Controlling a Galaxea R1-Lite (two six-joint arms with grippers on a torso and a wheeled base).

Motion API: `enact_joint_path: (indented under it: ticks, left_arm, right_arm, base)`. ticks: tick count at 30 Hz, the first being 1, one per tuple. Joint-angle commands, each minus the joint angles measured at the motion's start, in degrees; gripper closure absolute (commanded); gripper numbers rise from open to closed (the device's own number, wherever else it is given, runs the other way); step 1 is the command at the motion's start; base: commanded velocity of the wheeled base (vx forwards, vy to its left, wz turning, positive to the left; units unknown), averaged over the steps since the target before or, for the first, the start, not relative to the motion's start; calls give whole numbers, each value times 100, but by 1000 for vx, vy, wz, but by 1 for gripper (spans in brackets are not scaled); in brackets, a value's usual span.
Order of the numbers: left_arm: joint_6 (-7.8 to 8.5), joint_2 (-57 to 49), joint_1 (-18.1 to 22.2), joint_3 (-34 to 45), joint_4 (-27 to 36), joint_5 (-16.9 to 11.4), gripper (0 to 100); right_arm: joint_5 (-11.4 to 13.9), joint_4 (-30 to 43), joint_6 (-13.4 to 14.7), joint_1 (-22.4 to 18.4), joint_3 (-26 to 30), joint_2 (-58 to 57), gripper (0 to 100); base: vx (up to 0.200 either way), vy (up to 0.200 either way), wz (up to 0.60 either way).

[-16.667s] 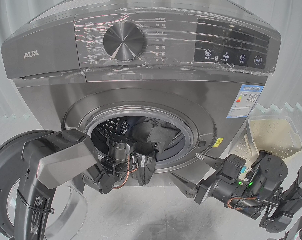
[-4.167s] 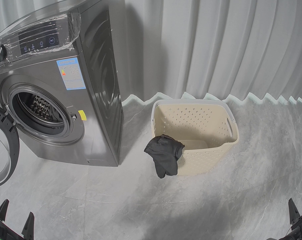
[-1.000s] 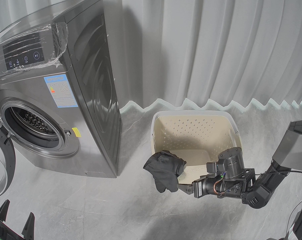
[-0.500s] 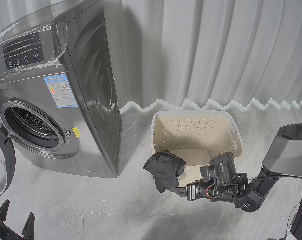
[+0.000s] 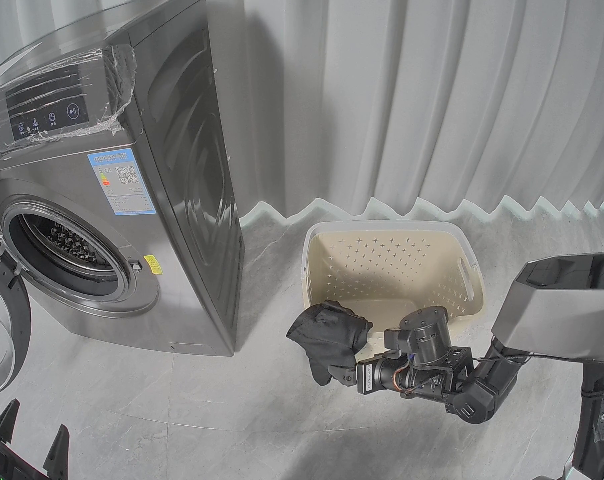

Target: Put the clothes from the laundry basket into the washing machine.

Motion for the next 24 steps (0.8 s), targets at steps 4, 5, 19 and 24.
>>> enact_joint_path:
  ticks: [4, 5, 19, 24]
  left_arm:
    - [-8, -93, 0, 84, 0, 0, 0]
    - [-8, -93, 0, 92, 0, 0, 0]
    - [-26, -93, 0, 92, 0, 0, 0]
    - [-26, -93, 0, 92, 0, 0, 0]
  right_arm:
    - [-157, -136, 4, -5, -543, 572, 0]
    - [-166, -215, 4, -5, -595, 616, 0]
    - [-368, -584, 4, -84, -1044, 1011, 0]
    - [-368, -672, 13, -93, -1044, 1037, 100]
  base:
    - [0, 0, 0]
    - [0, 0, 0]
    - [0, 0, 0]
    - [0, 0, 0]
